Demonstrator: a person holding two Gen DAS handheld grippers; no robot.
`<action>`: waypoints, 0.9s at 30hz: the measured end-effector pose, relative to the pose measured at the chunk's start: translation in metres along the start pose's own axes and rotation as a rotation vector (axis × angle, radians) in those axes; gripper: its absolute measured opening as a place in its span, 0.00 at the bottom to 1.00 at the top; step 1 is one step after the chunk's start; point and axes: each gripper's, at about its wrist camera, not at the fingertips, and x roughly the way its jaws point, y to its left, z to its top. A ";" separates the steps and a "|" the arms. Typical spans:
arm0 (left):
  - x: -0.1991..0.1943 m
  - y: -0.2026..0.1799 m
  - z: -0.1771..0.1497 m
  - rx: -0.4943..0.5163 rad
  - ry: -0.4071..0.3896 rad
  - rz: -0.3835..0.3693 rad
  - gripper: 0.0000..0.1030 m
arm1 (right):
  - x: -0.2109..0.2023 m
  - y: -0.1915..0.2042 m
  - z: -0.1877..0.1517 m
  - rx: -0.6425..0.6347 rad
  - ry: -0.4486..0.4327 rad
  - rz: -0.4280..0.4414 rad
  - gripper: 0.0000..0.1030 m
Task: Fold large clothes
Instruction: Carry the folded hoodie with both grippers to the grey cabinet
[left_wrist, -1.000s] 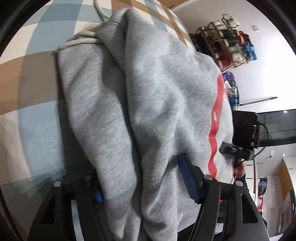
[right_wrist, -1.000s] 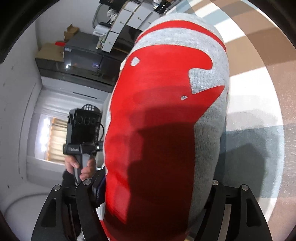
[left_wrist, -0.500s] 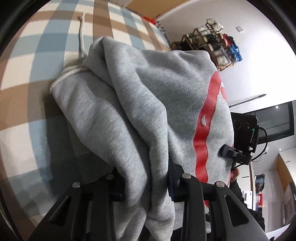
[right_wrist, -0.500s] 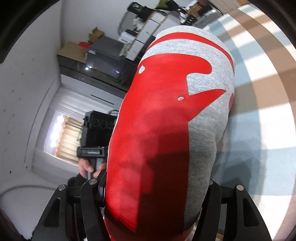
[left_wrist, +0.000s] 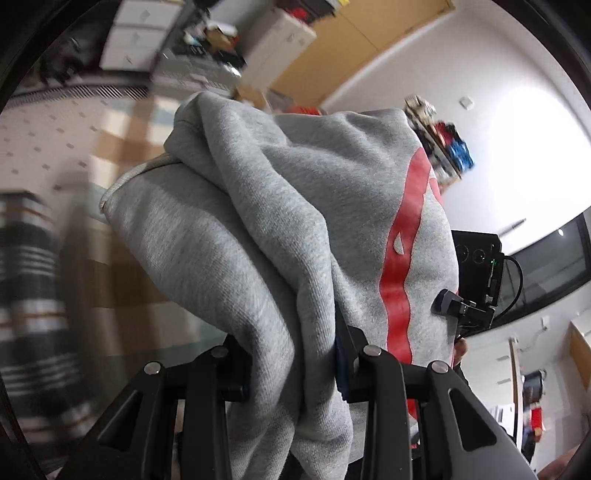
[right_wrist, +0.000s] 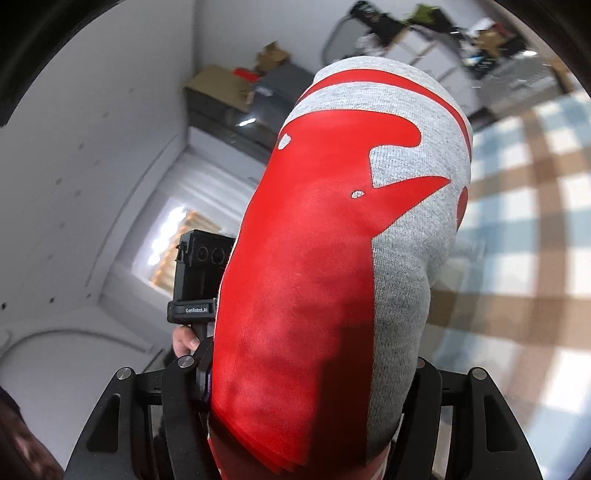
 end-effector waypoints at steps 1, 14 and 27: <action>-0.016 0.002 0.002 -0.005 -0.019 0.017 0.26 | 0.016 0.010 0.008 -0.013 0.005 0.022 0.63; -0.135 0.131 -0.016 -0.228 -0.189 0.336 0.26 | 0.287 0.023 0.020 0.055 0.178 0.192 0.63; -0.090 0.256 -0.100 -0.444 -0.290 0.304 0.39 | 0.340 -0.014 -0.011 -0.051 0.423 -0.193 0.70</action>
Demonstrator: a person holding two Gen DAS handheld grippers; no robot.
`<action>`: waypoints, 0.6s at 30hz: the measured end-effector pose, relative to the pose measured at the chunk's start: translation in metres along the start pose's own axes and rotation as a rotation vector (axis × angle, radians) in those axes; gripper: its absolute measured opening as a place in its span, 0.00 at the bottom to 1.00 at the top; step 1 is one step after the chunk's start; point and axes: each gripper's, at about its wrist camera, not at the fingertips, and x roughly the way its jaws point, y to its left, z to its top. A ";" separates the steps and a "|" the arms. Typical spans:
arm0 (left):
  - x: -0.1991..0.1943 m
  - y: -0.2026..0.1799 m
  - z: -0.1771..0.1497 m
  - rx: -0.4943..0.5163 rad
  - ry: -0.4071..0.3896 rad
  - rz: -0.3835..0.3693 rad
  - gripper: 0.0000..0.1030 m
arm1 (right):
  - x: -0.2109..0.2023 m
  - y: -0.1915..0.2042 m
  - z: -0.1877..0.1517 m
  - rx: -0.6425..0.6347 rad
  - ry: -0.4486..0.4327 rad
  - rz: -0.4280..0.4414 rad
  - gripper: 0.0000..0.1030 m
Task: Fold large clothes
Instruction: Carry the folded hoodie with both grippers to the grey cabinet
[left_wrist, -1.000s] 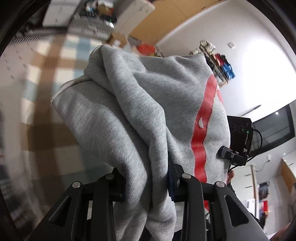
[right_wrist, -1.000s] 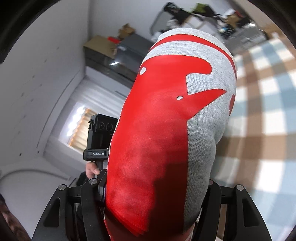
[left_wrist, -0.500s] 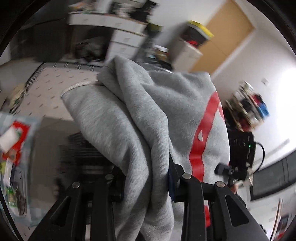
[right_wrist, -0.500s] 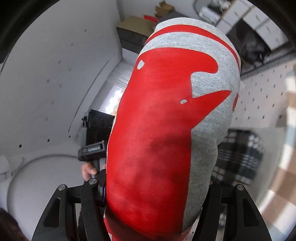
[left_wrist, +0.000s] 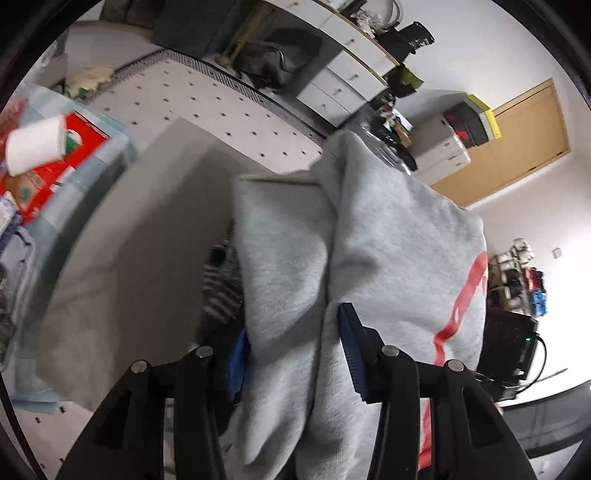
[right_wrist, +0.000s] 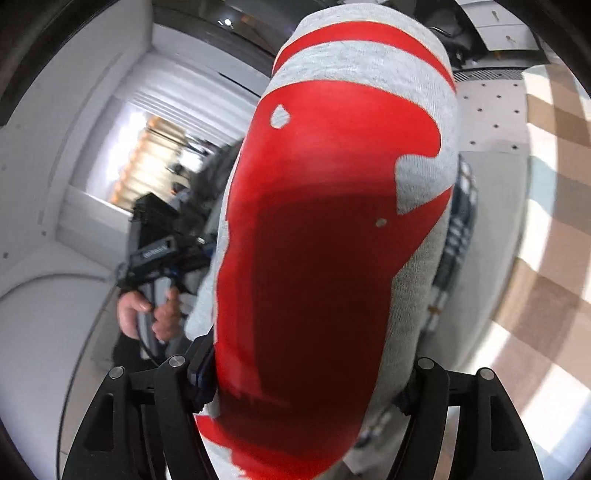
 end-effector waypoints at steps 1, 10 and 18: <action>-0.005 0.000 -0.001 0.012 -0.020 0.044 0.39 | -0.003 0.002 0.000 -0.010 0.012 -0.020 0.71; -0.061 -0.013 -0.014 0.138 -0.185 -0.017 0.40 | 0.000 0.031 0.007 -0.142 0.151 -0.246 0.72; 0.020 0.000 -0.030 0.204 -0.078 0.072 0.39 | 0.010 0.034 0.002 -0.098 0.086 -0.368 0.89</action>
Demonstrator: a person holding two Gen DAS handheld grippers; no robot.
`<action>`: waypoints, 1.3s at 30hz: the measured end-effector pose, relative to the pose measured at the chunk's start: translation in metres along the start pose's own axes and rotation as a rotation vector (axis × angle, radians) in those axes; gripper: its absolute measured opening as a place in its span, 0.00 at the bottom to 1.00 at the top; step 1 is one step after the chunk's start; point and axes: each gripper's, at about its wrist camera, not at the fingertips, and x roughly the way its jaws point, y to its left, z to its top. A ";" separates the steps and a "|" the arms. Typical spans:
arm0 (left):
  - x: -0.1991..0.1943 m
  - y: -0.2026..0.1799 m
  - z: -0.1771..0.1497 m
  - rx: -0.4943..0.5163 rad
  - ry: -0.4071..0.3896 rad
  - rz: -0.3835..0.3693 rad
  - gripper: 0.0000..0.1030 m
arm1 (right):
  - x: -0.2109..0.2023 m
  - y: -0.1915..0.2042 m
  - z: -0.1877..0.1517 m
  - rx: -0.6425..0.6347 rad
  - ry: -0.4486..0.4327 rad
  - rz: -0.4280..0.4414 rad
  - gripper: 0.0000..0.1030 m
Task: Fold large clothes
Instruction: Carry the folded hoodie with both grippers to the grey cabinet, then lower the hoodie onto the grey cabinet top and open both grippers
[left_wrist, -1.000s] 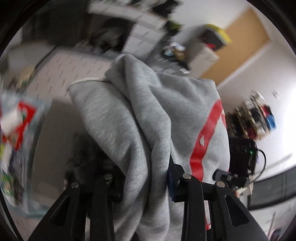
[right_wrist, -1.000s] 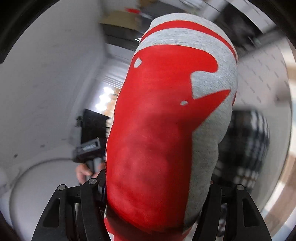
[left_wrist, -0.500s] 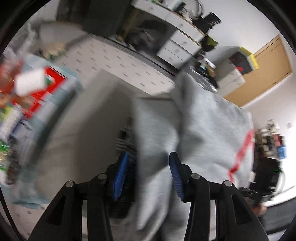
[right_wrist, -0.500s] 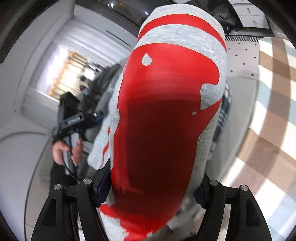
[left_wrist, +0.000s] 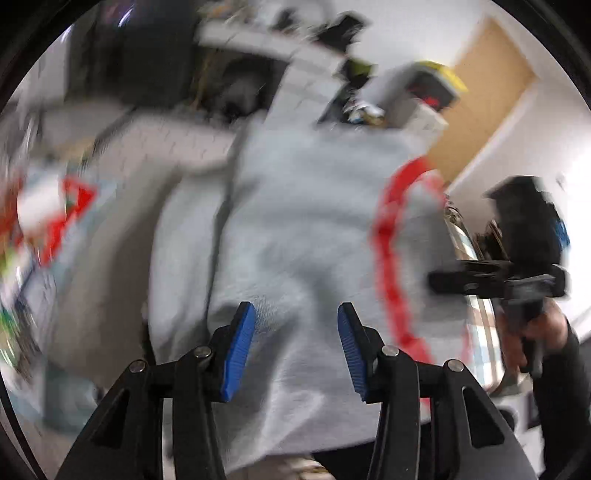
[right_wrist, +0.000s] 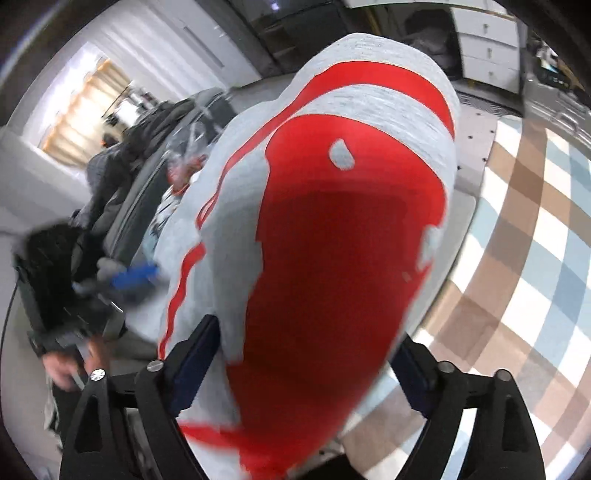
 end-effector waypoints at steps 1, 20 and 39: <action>0.008 0.009 -0.001 -0.020 0.002 0.004 0.39 | 0.002 0.005 -0.001 0.005 -0.004 -0.003 0.89; -0.013 0.017 -0.018 0.004 -0.076 -0.056 0.39 | -0.003 0.086 0.076 -0.528 -0.007 -0.567 0.68; -0.083 -0.046 -0.040 0.084 -0.232 0.151 0.40 | -0.102 0.056 -0.016 -0.346 -0.369 -0.225 0.86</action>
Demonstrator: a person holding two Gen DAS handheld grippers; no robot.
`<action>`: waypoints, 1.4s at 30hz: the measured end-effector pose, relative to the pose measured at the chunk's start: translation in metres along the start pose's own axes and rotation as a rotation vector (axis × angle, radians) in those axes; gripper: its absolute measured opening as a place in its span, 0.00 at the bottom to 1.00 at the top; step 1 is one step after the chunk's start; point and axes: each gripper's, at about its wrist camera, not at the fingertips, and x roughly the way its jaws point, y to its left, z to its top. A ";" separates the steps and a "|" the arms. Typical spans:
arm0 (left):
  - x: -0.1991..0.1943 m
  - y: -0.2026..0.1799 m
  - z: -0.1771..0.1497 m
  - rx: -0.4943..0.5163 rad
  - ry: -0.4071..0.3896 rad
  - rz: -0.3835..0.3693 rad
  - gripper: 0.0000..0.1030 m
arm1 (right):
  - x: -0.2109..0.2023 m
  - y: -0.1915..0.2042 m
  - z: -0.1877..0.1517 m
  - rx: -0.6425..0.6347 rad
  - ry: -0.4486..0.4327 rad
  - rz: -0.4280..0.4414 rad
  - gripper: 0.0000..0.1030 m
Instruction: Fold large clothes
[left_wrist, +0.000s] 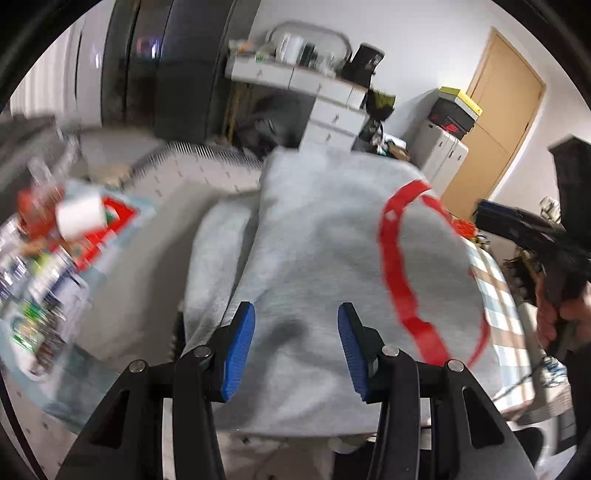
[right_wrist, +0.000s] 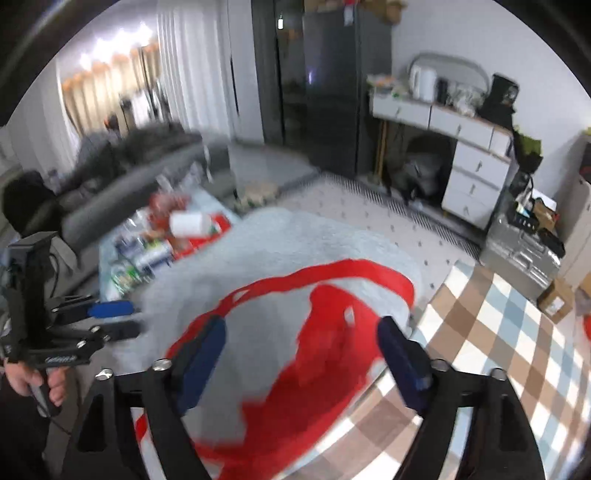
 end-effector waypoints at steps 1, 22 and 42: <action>-0.011 -0.010 -0.003 0.015 -0.031 0.005 0.47 | -0.017 -0.001 -0.013 0.028 -0.039 0.036 0.86; -0.100 -0.102 -0.082 -0.061 -0.407 0.331 0.96 | -0.160 0.028 -0.193 0.195 -0.447 -0.033 1.00; -0.103 -0.121 -0.108 0.011 -0.451 0.347 0.96 | -0.174 0.057 -0.214 0.146 -0.521 -0.060 1.00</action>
